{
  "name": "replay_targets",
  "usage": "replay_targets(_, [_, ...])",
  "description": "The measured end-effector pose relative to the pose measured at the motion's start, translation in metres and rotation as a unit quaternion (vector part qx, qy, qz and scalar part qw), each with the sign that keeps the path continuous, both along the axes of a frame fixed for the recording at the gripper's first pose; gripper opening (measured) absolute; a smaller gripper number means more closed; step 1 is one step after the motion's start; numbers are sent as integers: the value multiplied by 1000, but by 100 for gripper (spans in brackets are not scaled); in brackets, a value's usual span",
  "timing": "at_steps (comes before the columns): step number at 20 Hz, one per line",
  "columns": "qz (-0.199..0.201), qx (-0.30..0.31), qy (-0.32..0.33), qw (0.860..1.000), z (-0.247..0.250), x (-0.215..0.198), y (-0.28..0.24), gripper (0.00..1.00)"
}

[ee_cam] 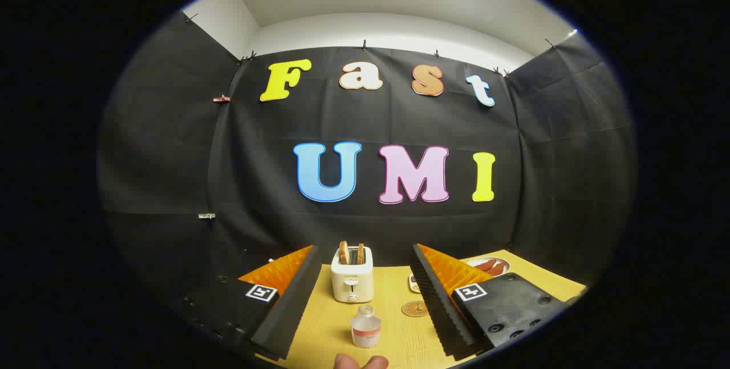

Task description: Take the bottle from table, then pour the juice into the cup, finally place the bottle on the coaster

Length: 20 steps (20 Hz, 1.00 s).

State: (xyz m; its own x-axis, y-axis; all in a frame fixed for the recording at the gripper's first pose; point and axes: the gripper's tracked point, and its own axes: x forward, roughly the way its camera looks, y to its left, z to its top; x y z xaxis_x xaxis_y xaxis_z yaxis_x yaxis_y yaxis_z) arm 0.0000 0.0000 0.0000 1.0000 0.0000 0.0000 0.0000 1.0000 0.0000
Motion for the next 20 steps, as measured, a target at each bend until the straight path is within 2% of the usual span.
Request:
replay_targets(6, [4,-6,0,1000,-3,-1,4,97])
replay_targets(11, [-1,-8,-30,1000,2,-6,-3,96])
replay_targets(20, [-1,-10,-8,1000,-32,-3,-5,97])
